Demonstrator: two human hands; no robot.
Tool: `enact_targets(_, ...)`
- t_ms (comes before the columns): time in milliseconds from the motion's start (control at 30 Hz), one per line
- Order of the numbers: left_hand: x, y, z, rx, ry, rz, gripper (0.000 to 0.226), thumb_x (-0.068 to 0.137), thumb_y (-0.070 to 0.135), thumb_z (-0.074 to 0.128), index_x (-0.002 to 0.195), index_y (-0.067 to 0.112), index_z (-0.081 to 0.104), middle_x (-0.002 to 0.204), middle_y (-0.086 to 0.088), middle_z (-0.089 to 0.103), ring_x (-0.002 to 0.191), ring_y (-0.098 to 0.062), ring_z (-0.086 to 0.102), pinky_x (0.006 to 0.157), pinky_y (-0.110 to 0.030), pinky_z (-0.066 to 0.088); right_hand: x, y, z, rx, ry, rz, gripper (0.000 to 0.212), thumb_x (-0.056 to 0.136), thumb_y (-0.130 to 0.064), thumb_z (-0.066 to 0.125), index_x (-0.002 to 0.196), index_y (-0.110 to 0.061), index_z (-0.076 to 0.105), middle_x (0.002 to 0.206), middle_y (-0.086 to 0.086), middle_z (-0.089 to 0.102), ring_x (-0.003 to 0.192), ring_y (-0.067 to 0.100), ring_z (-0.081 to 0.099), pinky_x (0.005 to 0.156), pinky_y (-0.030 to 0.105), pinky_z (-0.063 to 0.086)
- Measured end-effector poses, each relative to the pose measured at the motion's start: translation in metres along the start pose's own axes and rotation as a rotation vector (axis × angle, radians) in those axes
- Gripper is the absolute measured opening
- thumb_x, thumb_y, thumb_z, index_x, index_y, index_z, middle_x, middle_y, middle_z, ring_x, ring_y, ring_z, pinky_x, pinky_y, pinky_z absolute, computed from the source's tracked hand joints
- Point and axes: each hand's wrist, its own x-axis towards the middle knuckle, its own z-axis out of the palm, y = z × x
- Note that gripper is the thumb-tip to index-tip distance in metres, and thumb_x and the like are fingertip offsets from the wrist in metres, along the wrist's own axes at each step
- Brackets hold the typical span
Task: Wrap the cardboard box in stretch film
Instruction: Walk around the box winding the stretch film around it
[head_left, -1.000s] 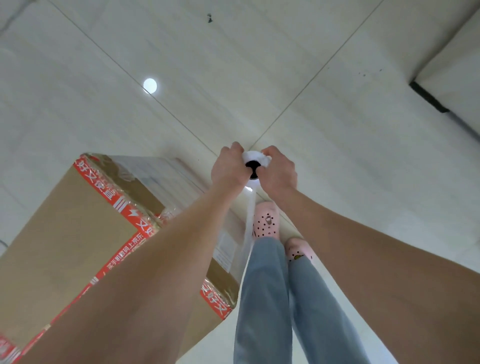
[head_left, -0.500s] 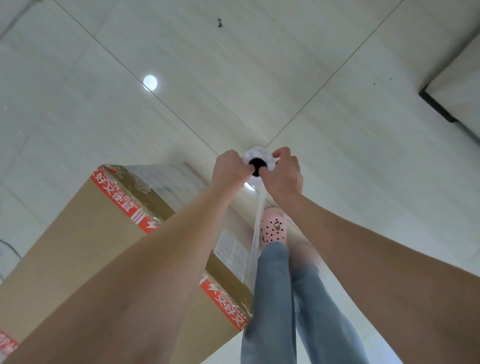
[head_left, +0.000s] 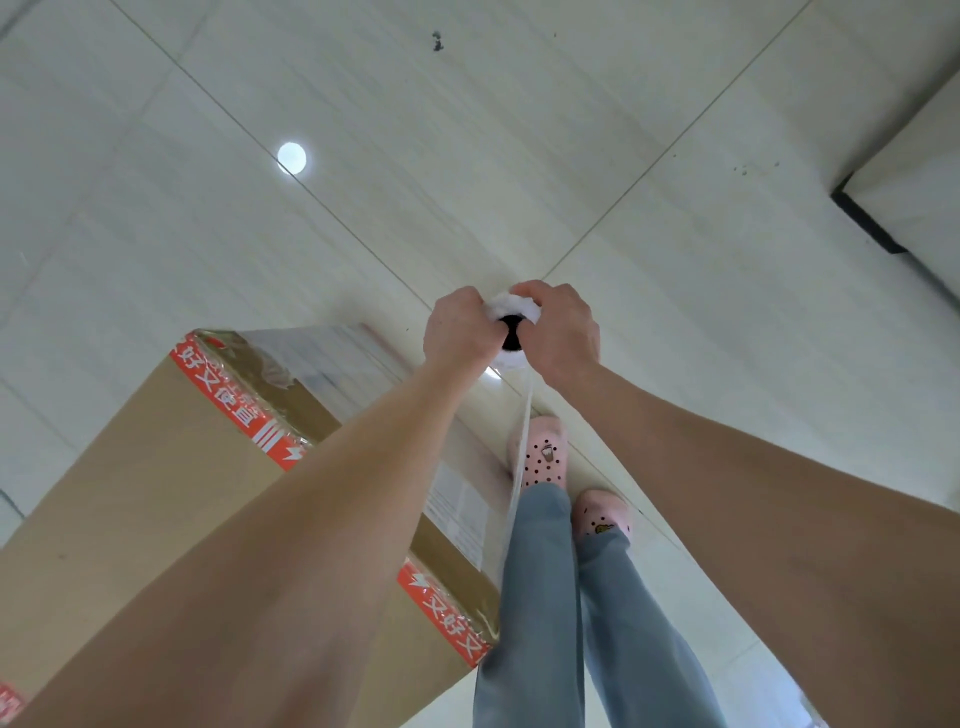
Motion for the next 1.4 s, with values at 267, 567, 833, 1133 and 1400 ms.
enact_targets(267,0.007,-0.002,-0.011,-0.232,-0.011,-0.174,0.021,0.082,0.022,0.062,0.094,0.007,0.054,0.093,-0.005,0.061,0.075,-0.027,0.066,0.065,-0.033,0.053,0.003,-0.010,0.009,0.082,0.037,0.110,0.042,0.088,-0.030,0.058,0.127,-0.027,0.043,0.119,0.003,0.051,0.089,0.023,0.055,0.066,0.029,0.039)
enact_targets(567,0.015,0.012,-0.019,0.173,0.054,0.160,0.025,0.081,0.013,0.056,0.105,0.015,0.061,0.091,-0.001,0.059,0.080,-0.024,0.055,0.060,-0.028,0.038,0.011,-0.009,0.006,0.102,0.024,0.088,0.034,0.087,-0.016,0.054,0.117,-0.032,0.051,0.114,0.003,0.053,0.085,0.024,0.057,0.050,0.023,0.035)
enact_targets(833,0.020,-0.011,-0.028,-0.266,0.059,-0.144,0.014,0.080,0.017,0.060,0.076,0.009,0.049,0.084,-0.011,0.064,0.061,-0.026,0.066,0.037,-0.017,0.043,0.018,-0.030,0.012,0.132,0.032,0.033,0.039,0.088,-0.017,0.057,0.124,-0.031,0.050,0.115,-0.005,0.048,0.089,0.018,0.053,0.069,0.027,0.040)
enact_targets(1133,0.019,-0.010,-0.041,-0.065,-0.068,-0.034,0.038,0.081,0.022,0.064,0.115,0.008,0.055,0.105,-0.008,0.065,0.088,-0.025,0.063,0.073,-0.032,0.052,0.016,-0.033,0.010,0.171,0.028,0.148,0.020,0.088,-0.020,0.060,0.106,-0.026,0.054,0.089,-0.002,0.055,0.075,0.020,0.057,0.054,0.025,0.041)
enact_targets(1400,0.024,0.000,-0.039,0.098,0.011,0.130,0.032,0.081,0.007,0.053,0.108,0.017,0.065,0.098,-0.004,0.066,0.095,-0.025,0.060,0.067,-0.031,0.044,0.020,-0.035,0.013,0.129,0.012,0.116,0.018,0.089,-0.015,0.053,0.105,-0.024,0.054,0.083,0.000,0.060,0.064,0.018,0.054,0.049,0.024,0.040)
